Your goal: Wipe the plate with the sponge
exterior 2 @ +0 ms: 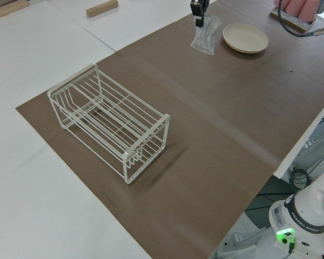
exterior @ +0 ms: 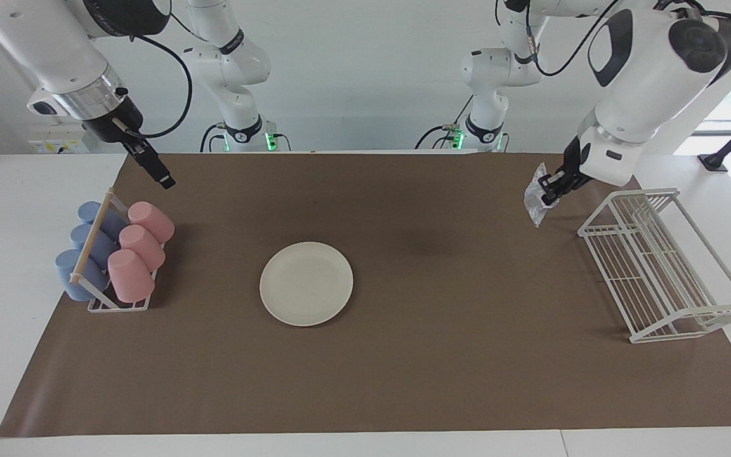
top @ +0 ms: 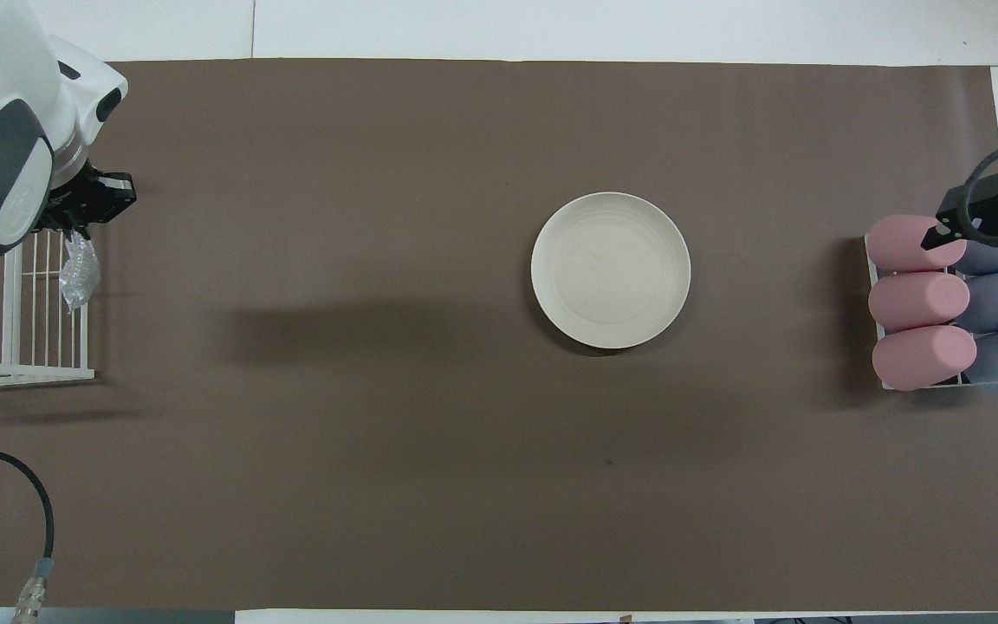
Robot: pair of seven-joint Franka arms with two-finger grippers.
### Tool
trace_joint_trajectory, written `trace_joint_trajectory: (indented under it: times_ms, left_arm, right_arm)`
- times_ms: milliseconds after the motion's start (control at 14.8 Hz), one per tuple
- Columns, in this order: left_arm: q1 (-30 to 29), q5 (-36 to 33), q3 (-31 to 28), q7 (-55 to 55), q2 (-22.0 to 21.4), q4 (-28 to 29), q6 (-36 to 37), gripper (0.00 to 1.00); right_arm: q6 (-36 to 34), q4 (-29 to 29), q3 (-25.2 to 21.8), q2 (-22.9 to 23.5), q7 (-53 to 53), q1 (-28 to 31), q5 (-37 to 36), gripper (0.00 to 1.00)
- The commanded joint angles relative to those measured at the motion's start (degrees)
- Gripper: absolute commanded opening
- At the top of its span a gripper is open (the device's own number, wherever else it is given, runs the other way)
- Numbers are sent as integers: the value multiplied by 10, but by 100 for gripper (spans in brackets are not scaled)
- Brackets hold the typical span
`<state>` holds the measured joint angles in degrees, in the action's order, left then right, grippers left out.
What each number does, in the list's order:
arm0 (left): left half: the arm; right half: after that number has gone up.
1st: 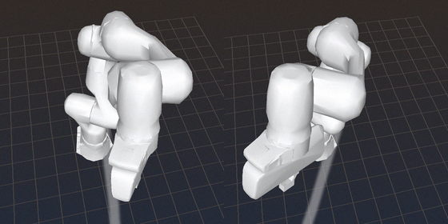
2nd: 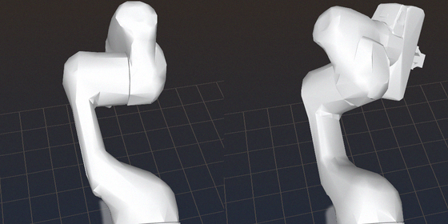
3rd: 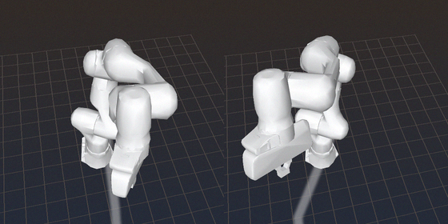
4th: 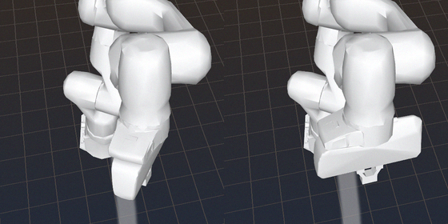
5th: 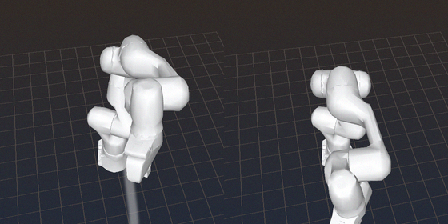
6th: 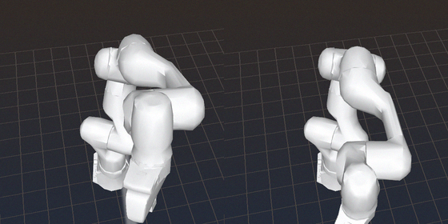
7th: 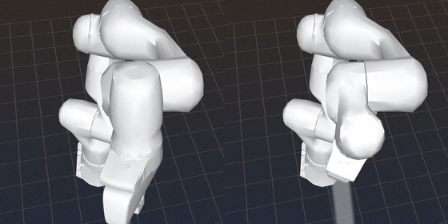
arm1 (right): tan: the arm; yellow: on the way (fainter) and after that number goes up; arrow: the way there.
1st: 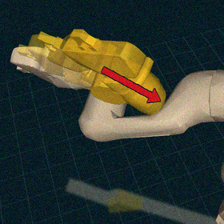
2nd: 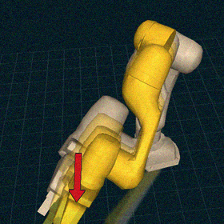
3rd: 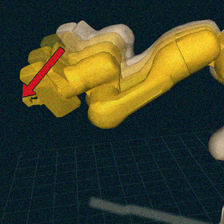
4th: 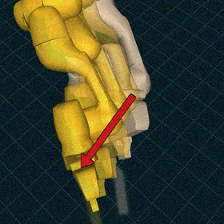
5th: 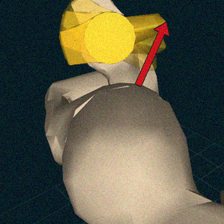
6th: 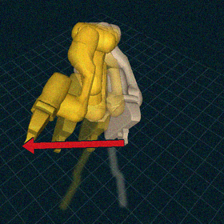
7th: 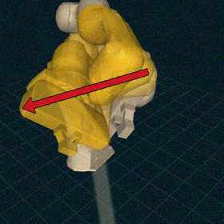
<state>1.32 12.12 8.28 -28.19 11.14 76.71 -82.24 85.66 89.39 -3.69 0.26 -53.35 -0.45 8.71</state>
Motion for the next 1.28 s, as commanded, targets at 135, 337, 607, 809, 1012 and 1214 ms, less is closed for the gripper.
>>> trace_joint_trajectory:
  times_ms: [135,337,607,809,1012,1214]
  left_arm:
    - [-44,253,-1,-4,-64,124,-53,0]
    - [-37,411,0,62,-152,304,-170,0]
    - [-12,560,2,188,-202,429,-202,0]
    - [6,648,3,284,-196,471,-202,0]
    - [34,692,3,356,-197,506,-194,0]
    - [58,729,2,417,-199,531,-185,0]
  right_arm:
    - [-42,1,10,-18,-194,-19,38,100]
    - [-41,-3,25,-22,-319,-58,38,100]
    - [-37,-3,25,-25,-438,-121,37,100]
    - [-23,2,26,-28,-481,-163,38,100]
    - [54,13,28,-31,-604,-220,37,100]
    - [134,45,29,-33,-726,-293,36,100]
